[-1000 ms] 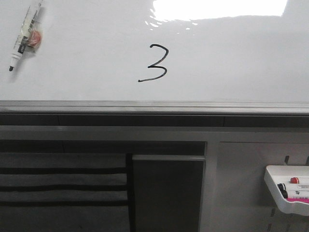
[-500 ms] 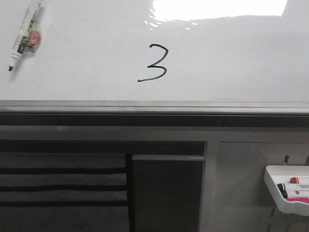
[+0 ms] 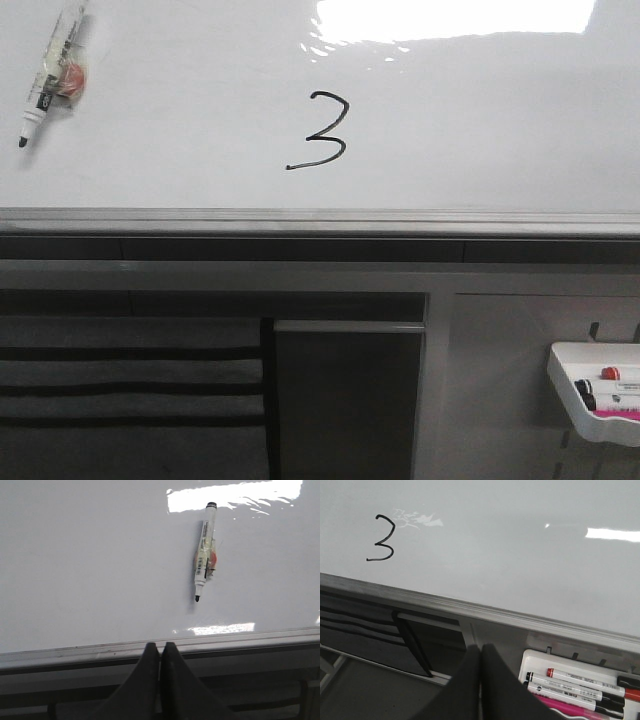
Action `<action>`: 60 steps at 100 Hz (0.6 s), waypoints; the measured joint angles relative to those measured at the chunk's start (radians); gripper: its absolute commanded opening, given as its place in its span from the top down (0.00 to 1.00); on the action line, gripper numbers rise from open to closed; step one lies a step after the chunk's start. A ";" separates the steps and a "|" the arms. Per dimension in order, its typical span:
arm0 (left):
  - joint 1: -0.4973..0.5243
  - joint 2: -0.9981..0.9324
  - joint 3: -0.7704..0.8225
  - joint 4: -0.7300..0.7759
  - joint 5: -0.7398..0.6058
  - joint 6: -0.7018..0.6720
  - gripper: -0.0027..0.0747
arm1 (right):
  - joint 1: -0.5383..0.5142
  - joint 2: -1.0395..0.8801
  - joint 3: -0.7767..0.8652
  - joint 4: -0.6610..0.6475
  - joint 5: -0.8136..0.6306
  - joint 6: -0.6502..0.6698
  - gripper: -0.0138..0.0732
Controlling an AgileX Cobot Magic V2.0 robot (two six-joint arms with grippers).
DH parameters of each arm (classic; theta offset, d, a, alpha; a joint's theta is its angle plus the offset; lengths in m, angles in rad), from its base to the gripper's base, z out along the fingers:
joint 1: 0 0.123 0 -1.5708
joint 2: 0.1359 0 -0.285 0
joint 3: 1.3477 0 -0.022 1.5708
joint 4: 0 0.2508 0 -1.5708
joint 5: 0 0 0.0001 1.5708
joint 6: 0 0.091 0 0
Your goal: Write number 3 on whiteboard
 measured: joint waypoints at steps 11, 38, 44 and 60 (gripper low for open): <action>0.000 -0.001 0.026 0.021 -0.046 0.000 0.99 | 0.000 0.000 0.000 0.000 0.000 0.000 0.92; 0.000 -0.001 0.026 0.032 -0.118 -0.002 0.99 | 0.000 0.000 0.000 0.000 0.000 0.000 0.92; 0.000 -0.001 0.026 0.034 -0.118 -0.002 0.99 | 0.000 0.000 0.000 0.000 0.000 0.000 0.92; 0.000 -0.001 0.026 0.034 -0.118 -0.002 0.99 | 0.000 0.000 0.000 0.000 0.000 0.000 0.92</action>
